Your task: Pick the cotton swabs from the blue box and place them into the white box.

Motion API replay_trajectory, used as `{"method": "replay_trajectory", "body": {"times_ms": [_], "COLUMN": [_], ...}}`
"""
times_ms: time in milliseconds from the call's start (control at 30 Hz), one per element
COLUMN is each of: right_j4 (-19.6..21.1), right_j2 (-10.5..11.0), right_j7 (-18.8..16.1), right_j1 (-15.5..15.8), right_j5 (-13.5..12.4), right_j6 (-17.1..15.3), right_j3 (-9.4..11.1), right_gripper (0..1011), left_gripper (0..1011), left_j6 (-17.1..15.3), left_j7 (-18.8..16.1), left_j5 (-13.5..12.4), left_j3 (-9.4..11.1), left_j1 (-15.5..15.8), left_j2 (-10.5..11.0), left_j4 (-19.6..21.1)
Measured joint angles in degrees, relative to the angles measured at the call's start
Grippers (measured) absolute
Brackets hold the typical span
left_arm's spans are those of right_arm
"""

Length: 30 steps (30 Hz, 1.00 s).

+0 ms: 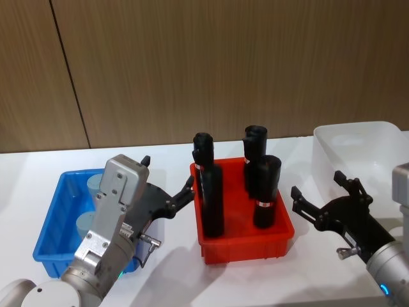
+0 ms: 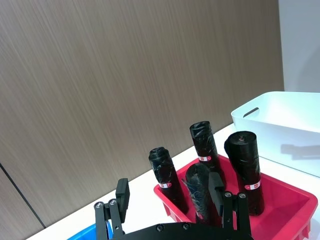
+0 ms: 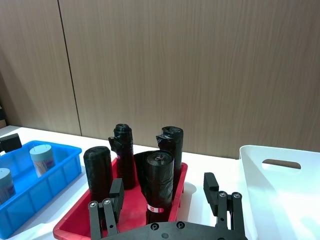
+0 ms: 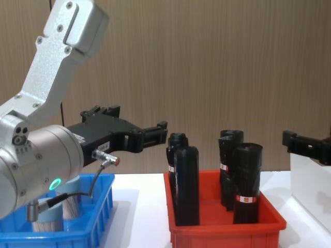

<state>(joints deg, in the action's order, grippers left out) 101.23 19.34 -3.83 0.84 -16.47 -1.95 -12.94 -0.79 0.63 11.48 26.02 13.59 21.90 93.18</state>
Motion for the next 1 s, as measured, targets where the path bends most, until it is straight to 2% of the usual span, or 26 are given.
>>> {"method": "replay_trajectory", "body": {"times_ms": [1000], "right_j4": [0.0], "right_j2": [0.0], "right_j7": [0.0], "right_j1": [0.0], "right_j5": [0.0], "right_j6": [0.0], "right_j3": [0.0], "right_gripper": [1001], "left_gripper": [1003], "left_j6": [0.0], "left_j7": [0.0], "left_j5": [0.0], "left_j3": [0.0], "left_j1": [0.0], "left_j2": [0.0], "left_j4": [0.0]}}
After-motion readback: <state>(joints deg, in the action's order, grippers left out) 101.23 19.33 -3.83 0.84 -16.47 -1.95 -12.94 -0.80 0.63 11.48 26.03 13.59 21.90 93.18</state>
